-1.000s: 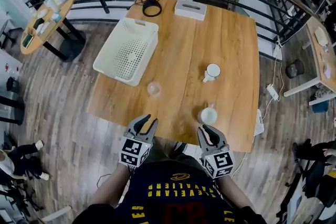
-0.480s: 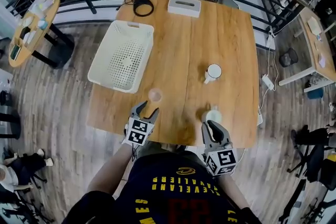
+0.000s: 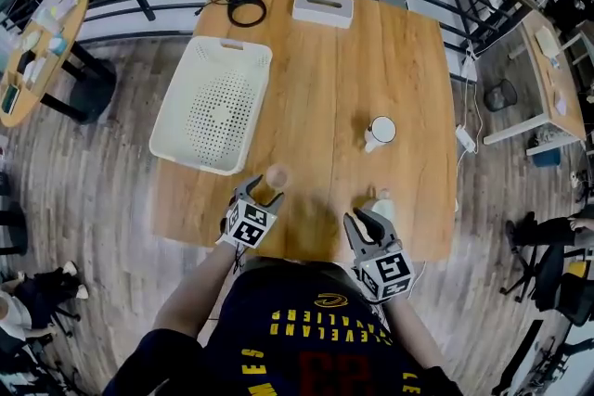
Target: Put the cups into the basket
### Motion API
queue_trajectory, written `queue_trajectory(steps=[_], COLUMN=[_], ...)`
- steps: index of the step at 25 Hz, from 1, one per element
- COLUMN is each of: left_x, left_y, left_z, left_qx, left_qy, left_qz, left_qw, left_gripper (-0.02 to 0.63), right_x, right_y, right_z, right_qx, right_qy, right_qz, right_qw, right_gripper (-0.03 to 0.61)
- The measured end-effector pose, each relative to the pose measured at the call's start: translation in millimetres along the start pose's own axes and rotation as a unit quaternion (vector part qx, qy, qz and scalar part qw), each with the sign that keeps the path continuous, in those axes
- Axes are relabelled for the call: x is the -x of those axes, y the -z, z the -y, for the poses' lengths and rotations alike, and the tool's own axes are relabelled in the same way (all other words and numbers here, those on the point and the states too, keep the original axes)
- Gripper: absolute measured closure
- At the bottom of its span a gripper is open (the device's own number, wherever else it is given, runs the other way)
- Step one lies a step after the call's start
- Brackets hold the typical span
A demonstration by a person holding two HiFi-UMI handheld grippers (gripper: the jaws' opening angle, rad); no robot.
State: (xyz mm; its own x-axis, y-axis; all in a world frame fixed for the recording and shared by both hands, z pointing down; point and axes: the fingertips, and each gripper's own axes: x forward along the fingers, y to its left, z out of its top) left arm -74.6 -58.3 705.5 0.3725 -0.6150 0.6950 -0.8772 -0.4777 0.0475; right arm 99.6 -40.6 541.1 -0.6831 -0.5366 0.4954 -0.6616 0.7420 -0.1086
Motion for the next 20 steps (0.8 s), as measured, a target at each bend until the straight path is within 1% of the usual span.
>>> queue_trajectory(steps=[3,5,6,8,10,14,16,18,20], left_x=[-0.3,1.2,2.3,5.2,8.9,18.7,24.7,30.1,34.7], left_y=[2.4,4.1,4.0,2.0,-0.5,-1.8,-2.6,-2.6,-1.5], left_z=[0.6,0.3,0.2,1.7,5.1,7.7,7.4,7.1,6.4], left_qx=[-0.014,-0.027,-0.032,-0.036,-0.035,-0.021,-0.013,-0.007,-0.002], left_qy=[0.017,0.019,0.019,0.019,0.019,0.012,0.008,0.005,0.002], left_qz=[0.001,0.0,0.0,0.004,0.011,0.023,0.029,0.034,0.038], left_qw=[0.9997,0.9995,0.9993,0.9992,0.9991,0.9994,0.9995,0.9994,0.9993], left_gripper=[0.336,0.336,0.336,0.336,0.337,0.337,0.337,0.337,0.337], right_x=[-41.1,-70.5,-84.1,-107.5,-127.2,-161.6,-174.5,-182.8,-188.2], right_y=[14.5,22.6,26.1,31.1,30.1,22.2,21.8,24.2,27.1], right_z=[-6.2,-11.5,-14.6,-17.7,-18.9,-25.1,-26.9,-29.2,-31.2], right_qx=[0.08,0.109,0.111,0.086,0.041,-0.025,-0.04,-0.04,-0.035], right_qy=[-0.047,-0.075,-0.089,-0.11,-0.122,-0.14,-0.144,-0.148,-0.148], right_qz=[-0.051,-0.071,-0.081,-0.096,-0.104,-0.127,-0.147,-0.169,-0.189], right_qw=[0.994,0.989,0.986,0.986,0.986,0.982,0.978,0.974,0.97], right_gripper=[0.463,0.438,0.431,0.431,0.431,0.433,0.433,0.434,0.455])
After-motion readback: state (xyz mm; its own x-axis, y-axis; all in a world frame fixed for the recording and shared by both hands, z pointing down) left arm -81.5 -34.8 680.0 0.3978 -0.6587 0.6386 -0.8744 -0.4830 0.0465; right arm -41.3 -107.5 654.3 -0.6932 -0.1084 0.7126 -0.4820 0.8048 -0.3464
